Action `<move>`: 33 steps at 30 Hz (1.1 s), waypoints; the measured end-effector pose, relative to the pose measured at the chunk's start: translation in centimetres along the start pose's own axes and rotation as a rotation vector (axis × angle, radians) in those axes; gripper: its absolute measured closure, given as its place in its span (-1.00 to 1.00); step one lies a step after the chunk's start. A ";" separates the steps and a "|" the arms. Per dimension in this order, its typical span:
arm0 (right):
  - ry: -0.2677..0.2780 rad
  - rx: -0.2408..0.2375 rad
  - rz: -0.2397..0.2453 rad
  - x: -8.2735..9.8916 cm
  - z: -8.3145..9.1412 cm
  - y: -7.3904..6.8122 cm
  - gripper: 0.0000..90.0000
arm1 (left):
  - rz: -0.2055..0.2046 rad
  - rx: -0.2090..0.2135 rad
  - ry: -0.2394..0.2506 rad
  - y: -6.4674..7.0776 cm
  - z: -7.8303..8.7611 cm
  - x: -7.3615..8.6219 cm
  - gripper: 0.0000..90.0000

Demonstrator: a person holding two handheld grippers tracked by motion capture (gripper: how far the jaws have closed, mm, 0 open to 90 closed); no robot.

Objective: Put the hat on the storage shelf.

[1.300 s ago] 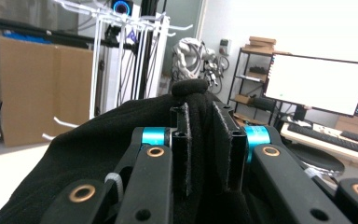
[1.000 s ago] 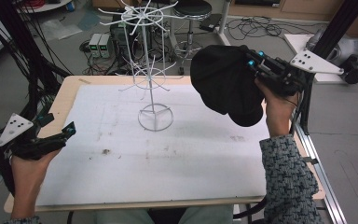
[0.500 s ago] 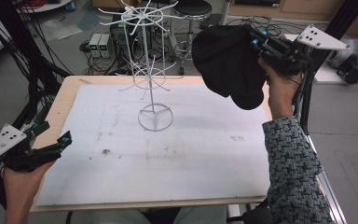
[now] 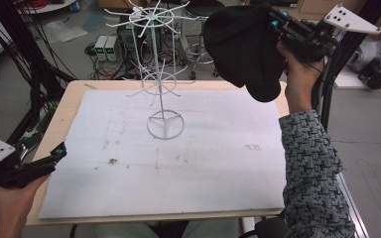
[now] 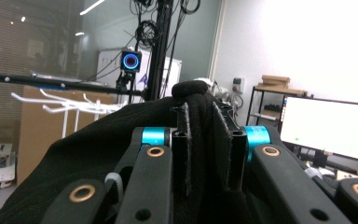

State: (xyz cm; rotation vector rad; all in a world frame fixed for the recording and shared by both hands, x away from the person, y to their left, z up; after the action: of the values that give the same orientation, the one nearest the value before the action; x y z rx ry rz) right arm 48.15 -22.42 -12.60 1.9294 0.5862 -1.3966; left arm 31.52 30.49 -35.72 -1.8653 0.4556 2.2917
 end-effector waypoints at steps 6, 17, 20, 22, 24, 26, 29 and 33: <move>0.025 0.009 -0.012 -1.2 -0.2 0.5 0.75 | 0.000 0.010 0.009 0.2 0.0 -0.3 -0.56; 0.065 0.006 -0.008 -3.9 -0.9 0.8 0.75 | 0.001 0.012 0.007 0.2 0.0 -0.4 -0.56; 0.073 0.007 -0.006 -4.3 -1.1 0.7 0.75 | 0.003 0.006 0.010 0.0 0.2 -0.4 -0.56; 0.071 0.003 -0.009 -4.4 -1.3 0.6 0.75 | 0.002 0.007 0.012 0.0 0.2 -0.5 -0.56; 0.074 0.002 0.000 -4.5 -1.6 0.5 0.75 | 0.002 0.005 0.010 -0.1 0.3 -0.5 -0.56; 0.077 0.000 -0.013 -4.6 -1.7 0.4 0.75 | 0.005 0.004 0.016 -0.1 0.3 -0.5 -0.55; 0.078 -0.004 -0.012 -4.7 -1.9 0.2 0.75 | 0.005 0.004 0.017 -0.2 0.4 -0.6 -0.56; 0.073 -0.008 -0.015 -4.6 -2.3 0.1 0.75 | 0.006 0.007 0.016 -0.2 0.3 -0.6 -0.55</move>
State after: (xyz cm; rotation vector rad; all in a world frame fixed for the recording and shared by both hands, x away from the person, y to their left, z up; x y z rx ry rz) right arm 48.17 -20.70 -7.73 1.9808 0.6408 -1.3351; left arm 31.45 30.77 -35.13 -1.8833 0.4705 2.2774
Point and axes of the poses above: each handheld gripper's, and its own axes: z roughly backward along the jaws, x roughly out of its underside, y roughly to its right, the point moved 10 cm from there along -z, roughly forward along the jaws, and after that the axes turned 8 degrees about z, right-handed, at the moved point
